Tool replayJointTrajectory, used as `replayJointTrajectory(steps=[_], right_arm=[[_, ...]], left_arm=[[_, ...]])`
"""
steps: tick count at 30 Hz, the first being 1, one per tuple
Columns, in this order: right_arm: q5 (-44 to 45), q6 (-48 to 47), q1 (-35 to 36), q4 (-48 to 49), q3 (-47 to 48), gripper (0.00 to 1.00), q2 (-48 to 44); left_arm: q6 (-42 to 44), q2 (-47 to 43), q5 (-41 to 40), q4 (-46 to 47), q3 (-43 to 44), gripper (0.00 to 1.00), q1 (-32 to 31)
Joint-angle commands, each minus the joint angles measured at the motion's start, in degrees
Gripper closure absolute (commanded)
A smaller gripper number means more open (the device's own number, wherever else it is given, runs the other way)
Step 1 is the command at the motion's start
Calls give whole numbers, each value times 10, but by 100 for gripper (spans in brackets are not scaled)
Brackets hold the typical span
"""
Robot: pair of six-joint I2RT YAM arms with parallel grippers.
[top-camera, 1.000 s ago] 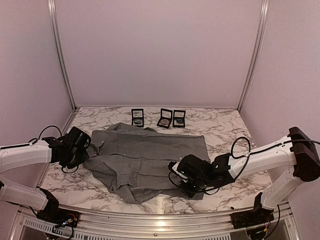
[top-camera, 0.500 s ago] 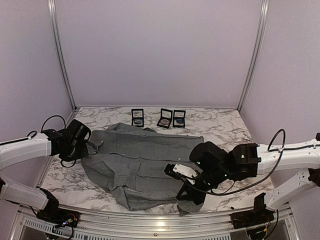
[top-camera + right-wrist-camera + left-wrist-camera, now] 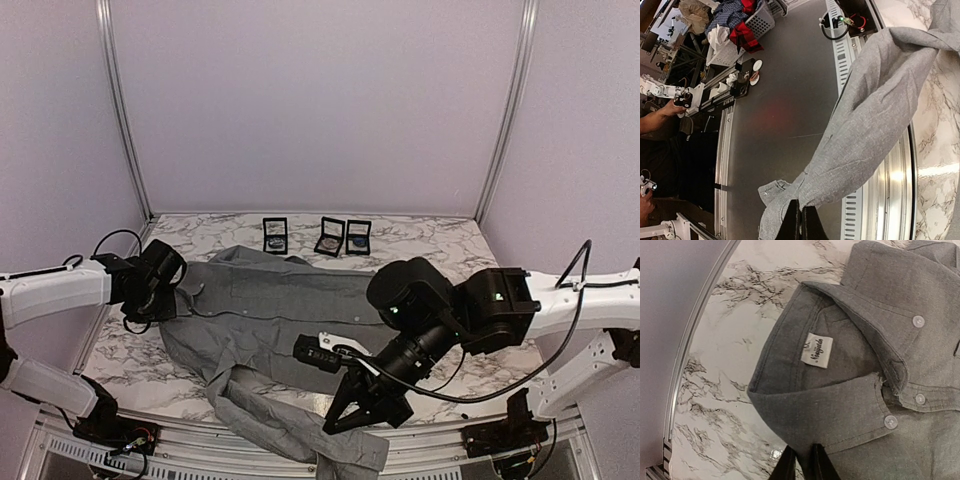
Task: Remove the brooch from the garment
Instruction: Adjust the flattened clothing at the center of the board.
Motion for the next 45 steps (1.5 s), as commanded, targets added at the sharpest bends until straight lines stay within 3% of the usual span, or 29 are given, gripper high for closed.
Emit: replayJointTrajectory(steps=[1,7,15,19,21,25,32,39,42,45], right_arm=[[0,27,-11,20,-19,100,54],[32,68,-70,139,-110,100,119],[186,97,-96,172,-161,99,168],[272,95,-93,140,-162,75,130],[317,89,-83,115,-152,61,103],[385,73,-37,65,-119,49,69],[403,57,78,34,-103,44,86],[451,109,159,-9,-90,37,149],[453,128,172,-12,-89,38,163],[445,144,176,-15,-91,46,173]], left_arm=[[14,-5,38,-22,19,80,3],[-1,-37,77,-21,16,63,-13],[-77,-109,108,-21,-12,57,-75],[-156,-169,128,-13,-71,62,-97],[-195,-211,137,-6,-105,63,-109],[-252,-260,151,18,-158,64,-131],[-285,-237,133,41,-171,64,-174],[-287,-219,122,40,-166,64,-181],[-285,-218,121,37,-165,64,-182],[-284,-218,118,37,-161,64,-182]])
